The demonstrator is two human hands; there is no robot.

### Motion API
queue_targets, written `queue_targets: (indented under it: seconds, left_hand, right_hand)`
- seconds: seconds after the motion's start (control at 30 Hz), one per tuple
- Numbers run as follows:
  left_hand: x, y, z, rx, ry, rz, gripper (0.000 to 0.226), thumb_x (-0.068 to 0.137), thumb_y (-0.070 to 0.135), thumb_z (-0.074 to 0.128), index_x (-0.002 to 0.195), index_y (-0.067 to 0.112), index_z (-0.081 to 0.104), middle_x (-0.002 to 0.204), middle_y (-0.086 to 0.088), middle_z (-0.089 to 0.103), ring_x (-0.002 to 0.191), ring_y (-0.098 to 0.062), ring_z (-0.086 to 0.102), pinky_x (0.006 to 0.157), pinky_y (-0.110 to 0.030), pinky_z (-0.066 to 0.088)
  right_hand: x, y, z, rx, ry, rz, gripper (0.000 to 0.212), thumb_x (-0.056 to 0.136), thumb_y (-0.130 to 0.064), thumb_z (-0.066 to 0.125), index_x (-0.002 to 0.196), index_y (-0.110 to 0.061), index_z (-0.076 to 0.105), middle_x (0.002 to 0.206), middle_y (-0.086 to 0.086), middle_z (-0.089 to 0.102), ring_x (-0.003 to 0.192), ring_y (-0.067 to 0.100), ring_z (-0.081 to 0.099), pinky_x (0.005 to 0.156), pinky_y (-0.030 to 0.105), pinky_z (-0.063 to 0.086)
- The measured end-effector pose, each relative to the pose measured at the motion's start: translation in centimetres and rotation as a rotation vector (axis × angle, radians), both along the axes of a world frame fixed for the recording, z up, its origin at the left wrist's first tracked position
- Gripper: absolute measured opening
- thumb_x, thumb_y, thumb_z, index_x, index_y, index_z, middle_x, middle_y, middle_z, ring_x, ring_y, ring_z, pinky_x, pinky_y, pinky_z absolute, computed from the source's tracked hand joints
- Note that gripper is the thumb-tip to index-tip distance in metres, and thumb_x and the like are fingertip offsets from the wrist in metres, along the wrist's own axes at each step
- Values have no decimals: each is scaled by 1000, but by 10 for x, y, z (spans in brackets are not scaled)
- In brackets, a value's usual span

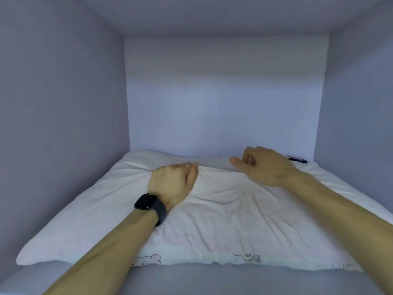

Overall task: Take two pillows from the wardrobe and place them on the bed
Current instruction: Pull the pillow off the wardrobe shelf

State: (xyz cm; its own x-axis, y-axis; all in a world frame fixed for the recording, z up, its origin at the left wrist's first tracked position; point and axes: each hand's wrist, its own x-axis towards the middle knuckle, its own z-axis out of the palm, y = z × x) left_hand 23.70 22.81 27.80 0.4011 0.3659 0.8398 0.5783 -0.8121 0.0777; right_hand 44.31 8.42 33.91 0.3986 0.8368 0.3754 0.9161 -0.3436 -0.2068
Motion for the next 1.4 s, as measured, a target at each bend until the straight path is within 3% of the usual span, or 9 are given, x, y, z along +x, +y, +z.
queue_targets:
  seconds: [0.17, 0.27, 0.37, 0.6, 0.8, 0.93, 1.07, 1.23, 1.4]
  left_hand:
    - [-21, -34, 3, 431, -149, 9, 46, 97, 31, 50, 53, 18, 44, 46, -1, 47, 44, -27, 49, 46, -30, 38]
    - [-39, -64, 2, 537, -205, 7, 46, 100, 27, 50, 55, 19, 45, 48, -1, 45, 46, -26, 47, 47, -32, 38]
    - [-64, -90, -3, 553, -178, 52, 45, 100, 28, 49, 57, 18, 46, 51, -2, 45, 49, -26, 46, 49, -34, 38]
    - [-108, -149, -15, -109, 66, 413, 49, 92, 67, 34, 100, 30, 65, 97, 7, 58, 100, -18, 54, 92, -34, 41]
    - [-125, -206, -58, -295, -296, 679, 61, 86, 76, 40, 137, 44, 42, 157, 1, 28, 151, -26, 11, 120, -54, 9]
    - [-129, -230, -90, -712, -967, 644, 100, 71, 78, 63, 151, 44, 14, 165, 1, -8, 153, -28, -5, 116, -62, 6]
    - [-117, -264, -96, -1182, -1489, 226, 116, 72, 74, 70, 154, 45, -7, 163, -16, -5, 138, -39, 36, 113, -51, 32]
    - [-96, -303, -101, -1252, -1459, 128, 114, 73, 78, 65, 150, 54, -16, 162, -14, 6, 102, -29, 46, 102, -42, 38]
    - [-105, -307, -120, -1153, -1340, 190, 109, 69, 87, 57, 146, 61, -16, 162, -12, 4, 125, -41, 49, 106, -48, 39]
  right_hand:
    - [-10, 39, 50, -88, -60, 67, 84, 79, -92, 29, 146, -42, 39, 157, 0, 39, 145, 28, 30, 113, 51, 26]
    - [-17, 57, 48, -275, -50, 79, 110, 61, -105, 22, 156, -49, 18, 166, -2, 24, 153, 26, 18, 119, 55, 14]
    - [-34, 66, 25, -381, 21, 240, 115, 63, -103, 31, 158, -38, 23, 167, -7, 22, 154, 21, 20, 123, 48, 13]
    - [-66, 58, -8, -395, 9, 188, 125, 56, -96, 37, 155, -20, 27, 156, 11, 41, 139, 30, 43, 114, 45, 31]
    - [-76, 41, -14, -69, -121, 113, 106, 72, -94, 43, 139, -12, 43, 139, 17, 54, 128, 34, 49, 104, 45, 32]
    - [-91, 12, -13, 257, -243, 96, 97, 74, -88, 49, 121, -3, 51, 121, 23, 60, 113, 37, 53, 94, 45, 34]
    - [-114, -22, -14, 432, -295, 77, 90, 78, -81, 55, 114, 1, 52, 114, 27, 60, 106, 39, 53, 91, 46, 34]
    - [-139, -77, -23, 494, -307, 20, 90, 77, -83, 52, 117, -2, 49, 116, 25, 54, 105, 38, 50, 87, 47, 35]
    - [-142, -143, -20, 62, -178, -65, 125, 56, -108, 23, 141, -18, 47, 134, 18, 53, 122, 39, 45, 98, 49, 34]
